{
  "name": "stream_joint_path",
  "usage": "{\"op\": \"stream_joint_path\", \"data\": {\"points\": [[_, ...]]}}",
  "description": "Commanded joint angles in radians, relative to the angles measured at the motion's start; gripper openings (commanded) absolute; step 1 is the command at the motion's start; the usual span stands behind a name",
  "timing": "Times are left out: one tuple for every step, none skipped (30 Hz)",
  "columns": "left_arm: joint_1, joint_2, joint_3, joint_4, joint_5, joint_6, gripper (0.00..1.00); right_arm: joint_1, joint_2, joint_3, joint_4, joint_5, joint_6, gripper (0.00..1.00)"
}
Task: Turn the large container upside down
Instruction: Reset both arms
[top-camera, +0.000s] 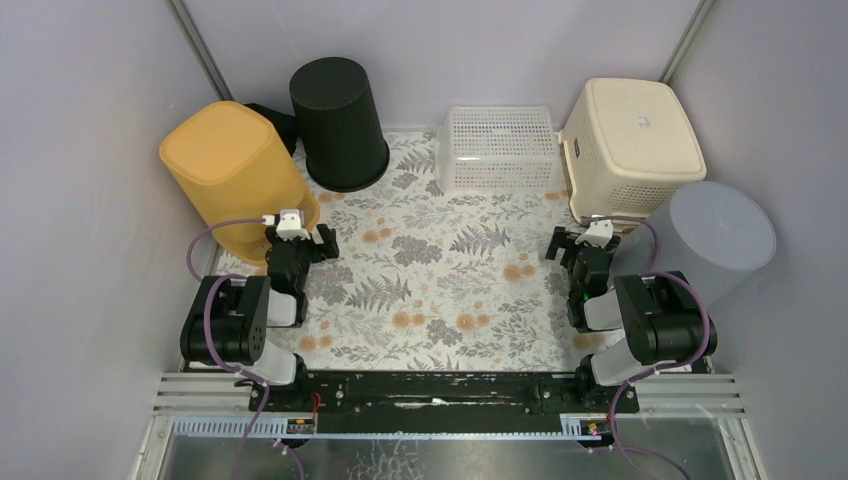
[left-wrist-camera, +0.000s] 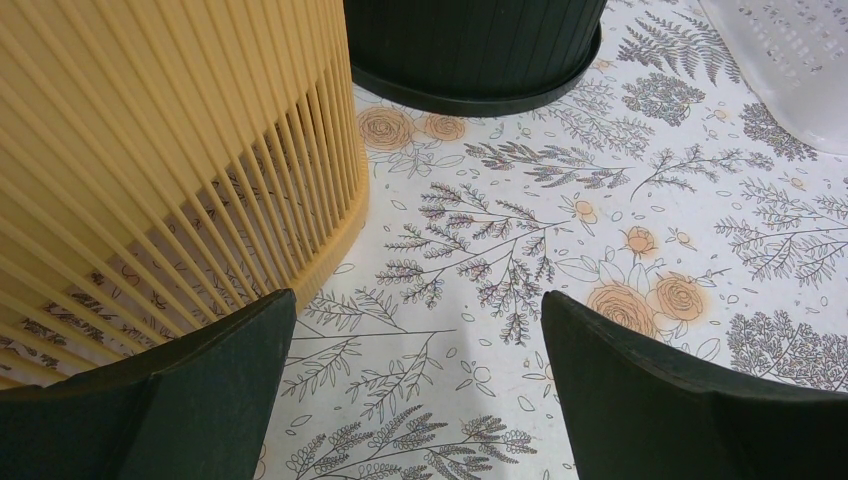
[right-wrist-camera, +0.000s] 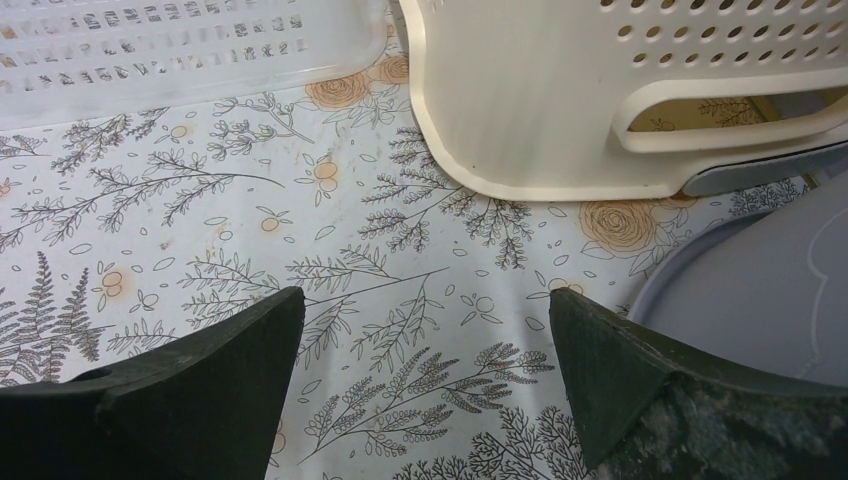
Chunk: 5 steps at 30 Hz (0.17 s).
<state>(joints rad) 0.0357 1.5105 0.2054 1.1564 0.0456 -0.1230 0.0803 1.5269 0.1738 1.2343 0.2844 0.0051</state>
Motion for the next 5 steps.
{"op": "stream_joint_path", "data": {"points": [[0.004,0.006,0.019,0.063,0.008,0.026,1.00,-0.005,-0.005,0.020,0.046,-0.015,-0.004,0.99],[0.003,0.005,0.019,0.063,0.007,0.026,1.00,-0.005,-0.004,0.022,0.045,-0.028,-0.007,0.99],[0.003,0.006,0.019,0.063,0.008,0.026,1.00,-0.006,-0.005,0.025,0.033,-0.045,-0.010,0.99],[0.003,0.005,0.019,0.063,0.007,0.026,1.00,-0.007,-0.008,0.026,0.027,-0.048,-0.009,0.99],[0.003,0.005,0.018,0.063,0.008,0.026,1.00,-0.009,-0.010,0.025,0.027,-0.048,-0.009,0.99]]}}
